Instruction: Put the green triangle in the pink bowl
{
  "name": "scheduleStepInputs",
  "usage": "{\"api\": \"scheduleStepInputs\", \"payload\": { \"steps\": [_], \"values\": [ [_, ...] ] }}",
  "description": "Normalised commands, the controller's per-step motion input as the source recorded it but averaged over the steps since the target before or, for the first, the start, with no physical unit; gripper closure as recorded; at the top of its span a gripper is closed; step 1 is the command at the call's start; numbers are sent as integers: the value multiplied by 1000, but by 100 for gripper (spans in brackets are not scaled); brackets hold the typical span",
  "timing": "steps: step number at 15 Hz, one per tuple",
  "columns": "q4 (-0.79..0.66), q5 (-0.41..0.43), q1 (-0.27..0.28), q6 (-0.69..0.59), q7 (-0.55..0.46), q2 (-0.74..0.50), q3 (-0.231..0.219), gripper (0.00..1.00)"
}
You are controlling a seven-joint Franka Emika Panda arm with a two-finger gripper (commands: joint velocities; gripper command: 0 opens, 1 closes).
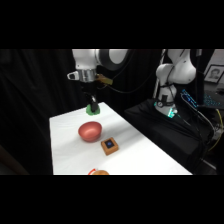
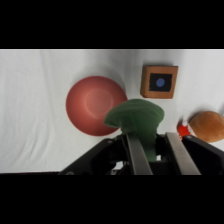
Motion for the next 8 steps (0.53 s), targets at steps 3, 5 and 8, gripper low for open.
{"api": "scheduleStepInputs", "payload": {
  "steps": [3, 5, 8],
  "values": [
    [349, 167, -88, -85, -156, 289, -29, 93],
    [326, 180, -85, -46, -155, 277, -15, 93],
    [292, 195, -80, -15, -162, 264, 6, 93]
  ]
}}
